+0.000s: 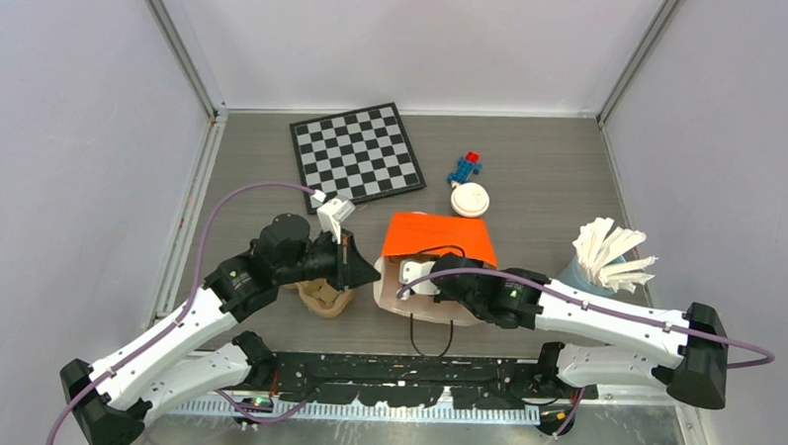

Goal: Pack the takeout coffee

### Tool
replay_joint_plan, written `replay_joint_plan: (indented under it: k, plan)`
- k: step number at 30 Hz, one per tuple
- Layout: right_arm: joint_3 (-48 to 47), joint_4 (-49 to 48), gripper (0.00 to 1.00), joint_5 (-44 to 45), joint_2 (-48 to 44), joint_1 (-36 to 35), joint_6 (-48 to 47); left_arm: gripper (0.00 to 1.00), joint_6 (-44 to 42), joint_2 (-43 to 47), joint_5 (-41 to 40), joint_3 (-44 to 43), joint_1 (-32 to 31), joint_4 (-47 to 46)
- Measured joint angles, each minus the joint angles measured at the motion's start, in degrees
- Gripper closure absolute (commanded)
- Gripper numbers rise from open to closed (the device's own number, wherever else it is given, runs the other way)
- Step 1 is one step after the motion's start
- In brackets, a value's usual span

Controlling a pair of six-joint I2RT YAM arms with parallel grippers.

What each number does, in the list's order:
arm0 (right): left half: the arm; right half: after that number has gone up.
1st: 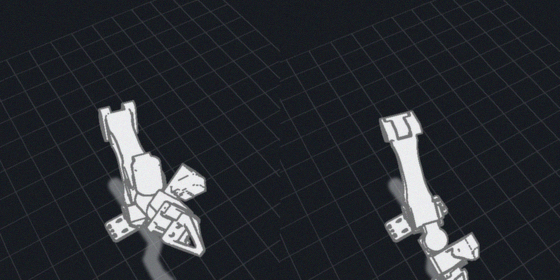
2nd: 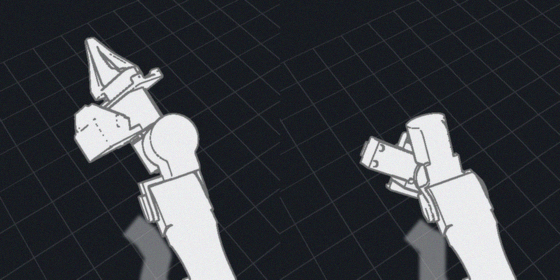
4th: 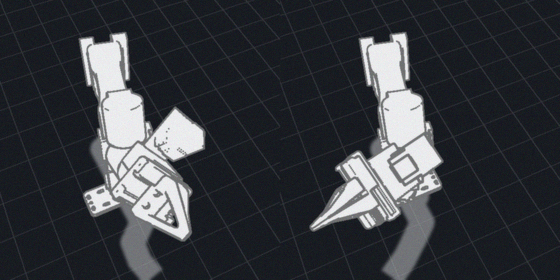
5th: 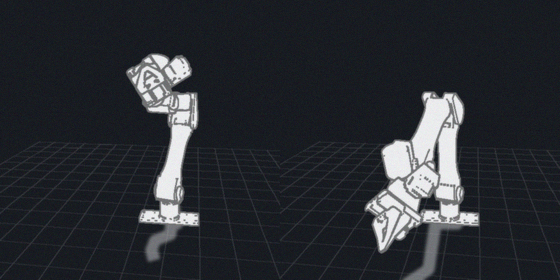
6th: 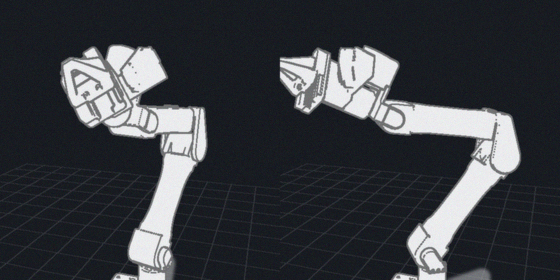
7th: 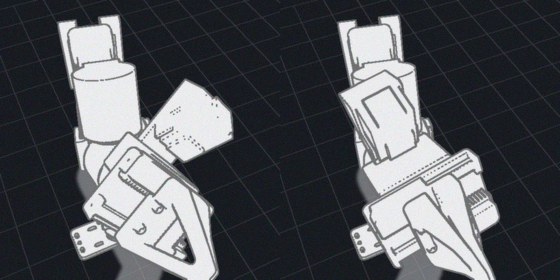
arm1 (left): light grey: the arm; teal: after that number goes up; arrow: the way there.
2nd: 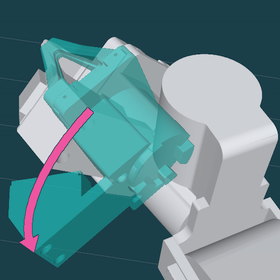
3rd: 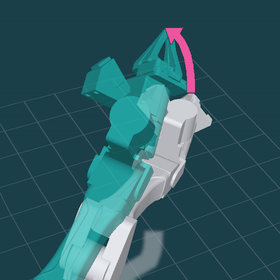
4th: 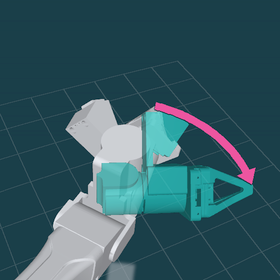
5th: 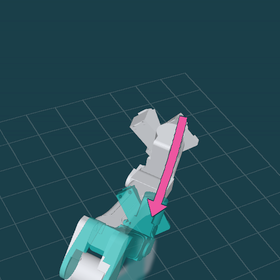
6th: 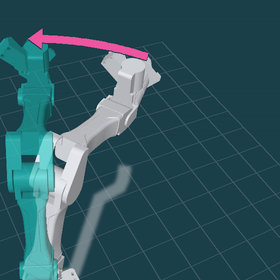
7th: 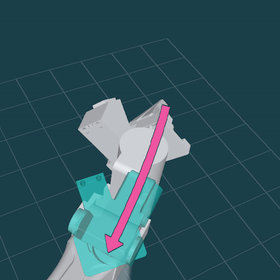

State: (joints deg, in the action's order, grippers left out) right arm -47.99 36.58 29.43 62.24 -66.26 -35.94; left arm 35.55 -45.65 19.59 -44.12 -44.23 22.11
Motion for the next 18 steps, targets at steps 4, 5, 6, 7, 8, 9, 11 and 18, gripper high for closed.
replay_joint_plan:
  k: [4,5,6,7,8,9,11,18]
  plan:
    - [0.52,-1.42,0.7,-0.39,1.22,0.02,-0.35,1.0,0.0,0.0,0.02,-0.02,0.0,0.0]
    - [0.81,-2.12,0.7,-0.5,1.55,0.04,-0.44,1.0,0.0,0.0,0.0,-0.02,0.0,0.0]
    - [1.05,-2.56,0.7,-0.57,1.73,0.13,-0.52,1.0,0.0,0.0,0.0,-0.02,0.0,0.0]
    - [1.36,-3.02,0.7,-0.66,1.9,0.31,-0.63,1.0,0.0,0.0,0.02,-0.02,0.0,0.0]
    - [1.62,-3.43,0.7,-0.66,1.97,0.52,-0.74,1.0,0.0,0.0,0.02,-0.02,0.0,0.0]
    - [2.01,-4.17,0.71,-0.68,2.03,0.94,-0.92,1.0,0.02,0.0,0.02,-0.02,0.0,0.0]
    - [2.71,-5.62,0.71,-0.66,2.16,1.73,-1.27,1.0,0.0,0.0,0.04,-0.02,0.0,0.0]
    - [5.53,-9.29,0.72,-0.66,2.8,4.26,-1.51,1.0,0.07,0.48,0.2,-0.02,0.0,0.02]
